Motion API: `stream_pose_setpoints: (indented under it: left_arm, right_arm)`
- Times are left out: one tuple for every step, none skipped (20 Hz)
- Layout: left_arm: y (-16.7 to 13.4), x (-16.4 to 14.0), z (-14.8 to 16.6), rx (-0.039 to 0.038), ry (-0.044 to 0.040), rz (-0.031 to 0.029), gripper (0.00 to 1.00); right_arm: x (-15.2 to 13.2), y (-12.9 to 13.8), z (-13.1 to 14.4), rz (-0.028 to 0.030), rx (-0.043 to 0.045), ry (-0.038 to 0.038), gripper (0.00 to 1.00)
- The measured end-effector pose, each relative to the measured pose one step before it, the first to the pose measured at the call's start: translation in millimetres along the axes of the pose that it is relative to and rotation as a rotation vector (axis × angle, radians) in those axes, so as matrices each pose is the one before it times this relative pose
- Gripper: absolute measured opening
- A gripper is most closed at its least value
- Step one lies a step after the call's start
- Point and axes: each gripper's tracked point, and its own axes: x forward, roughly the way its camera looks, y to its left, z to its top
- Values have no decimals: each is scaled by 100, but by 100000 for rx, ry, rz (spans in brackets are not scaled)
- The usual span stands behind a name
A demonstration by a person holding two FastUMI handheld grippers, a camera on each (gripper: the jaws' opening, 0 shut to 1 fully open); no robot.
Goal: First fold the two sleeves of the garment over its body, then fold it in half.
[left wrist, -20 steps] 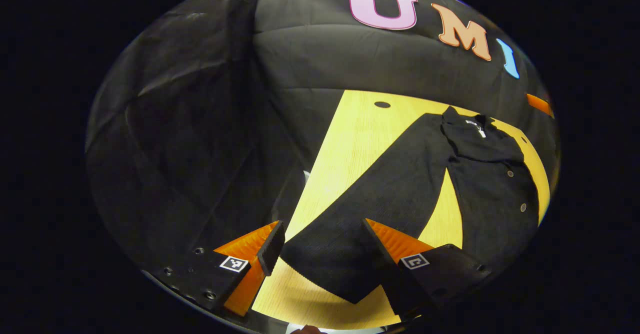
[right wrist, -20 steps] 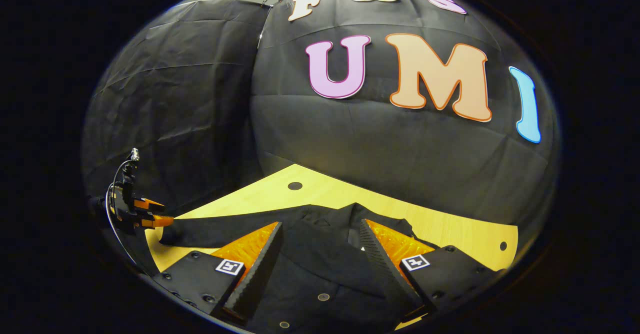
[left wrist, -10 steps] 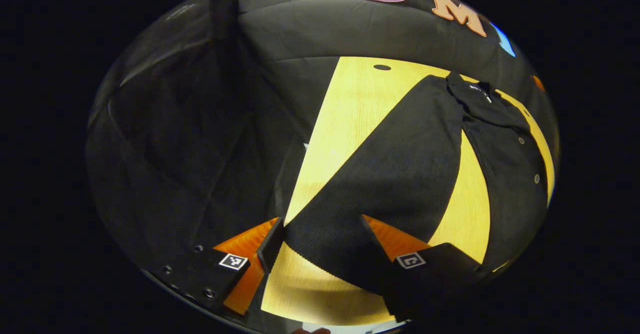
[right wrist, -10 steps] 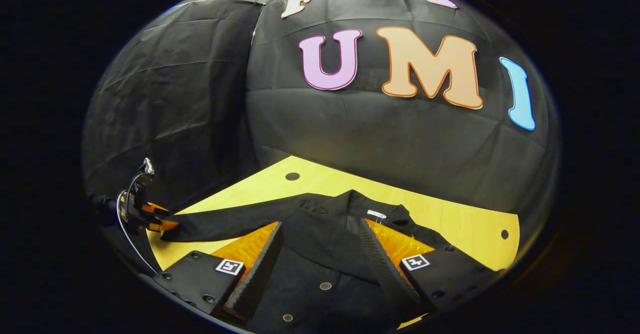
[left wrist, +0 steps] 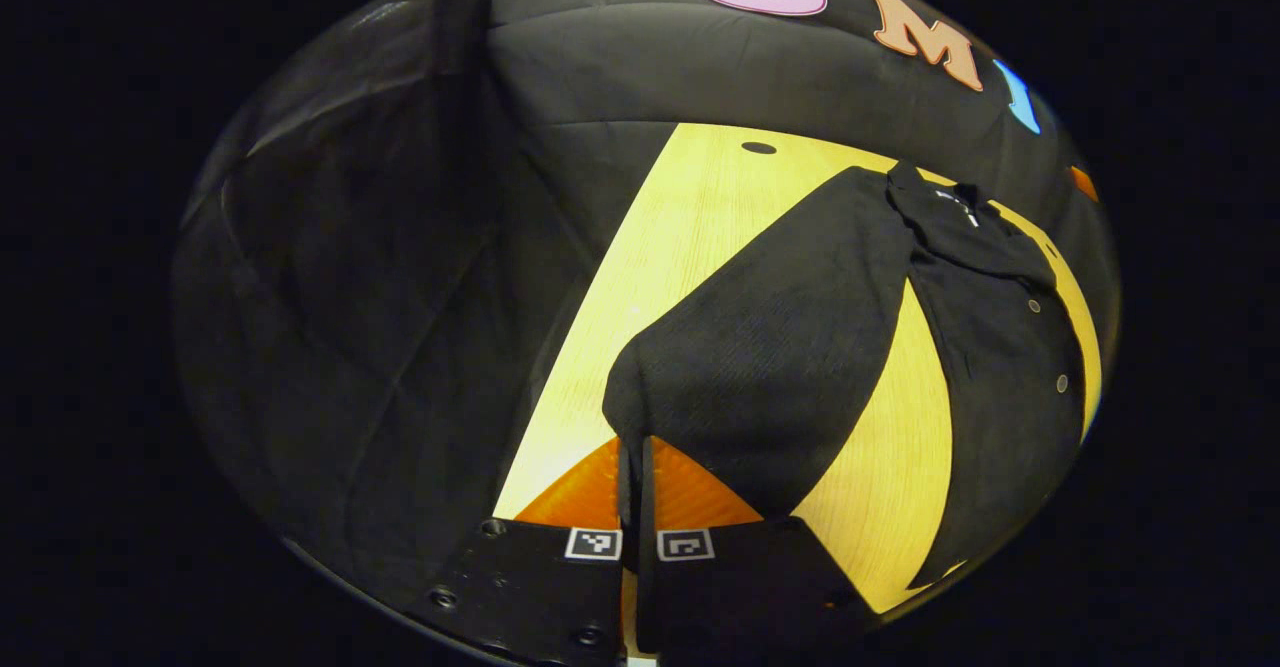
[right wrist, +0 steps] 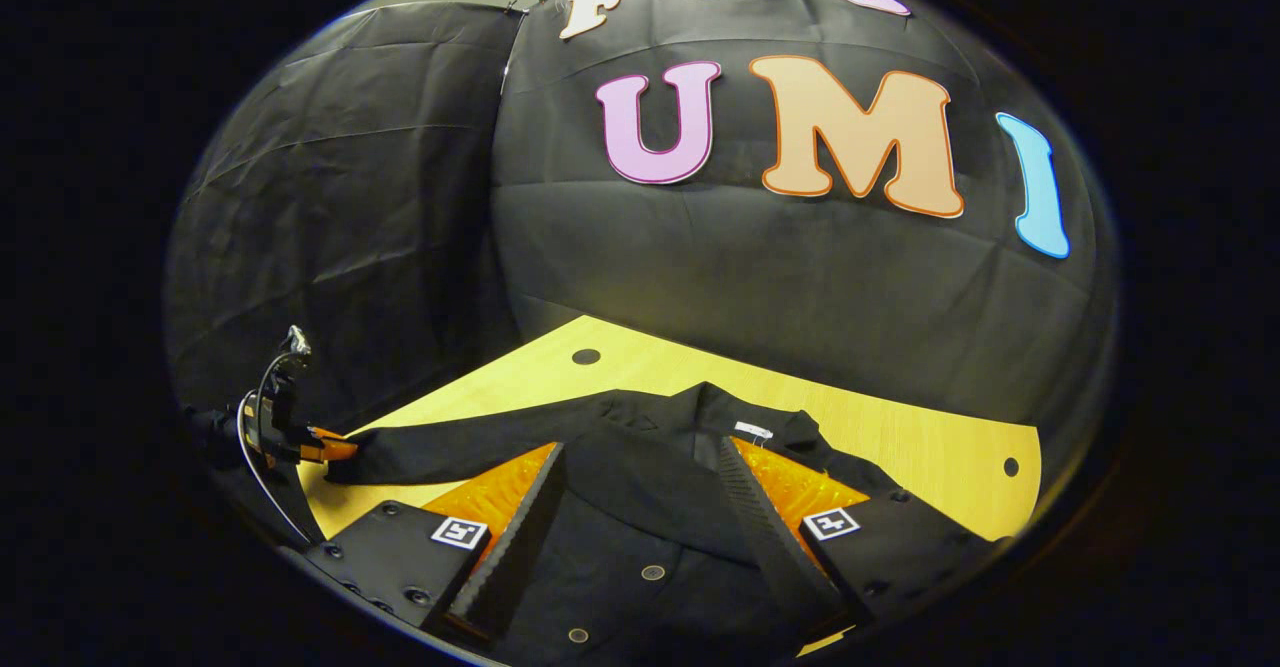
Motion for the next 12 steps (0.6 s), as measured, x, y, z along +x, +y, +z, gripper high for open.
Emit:
stream_pose_setpoints:
  left_arm:
    - [-128,-339,335,-2028,-472,406,0]
    - [-448,-559,754,-1385,-2194,-74,0]
    - [-842,-552,1012,-299,-2382,-1467,0]
    - [-645,-1058,906,804,-3514,180,0]
    - [-949,-867,1172,679,-1871,-1756,0]
    - [-1087,-613,1668,523,-4205,-1168,0]
    - [-1509,-438,1630,589,-2678,-2733,0]
    - [-1700,58,1885,1273,-2442,-1556,0]
    - [-1257,113,1536,2234,-2139,-1829,0]
    - [-768,4,1117,2411,-2567,-1428,0]
    - [-983,-172,1375,2221,-2217,-756,0]
    - [-1123,-101,1674,1691,-2943,-1942,0]
  right_arm:
    - [-120,-128,71,221,-557,-271,94]
    - [-318,-476,-80,-813,-758,-295,98]
    - [-430,-407,59,-847,-293,-1065,98]
    - [-1000,-153,-75,-390,470,-824,98]
    - [-642,-202,244,242,910,-763,98]
    - [-652,-341,167,20,812,-1108,98]
    - [-360,-472,274,-342,651,-1146,98]
    - [-379,-452,5,-67,809,-871,96]
    - [-287,-397,46,-53,790,-426,96]
    - [-430,-397,-50,16,516,-365,96]
    - [-291,-489,-29,-412,212,-472,95]
    - [-548,-456,-96,-293,167,-405,95]
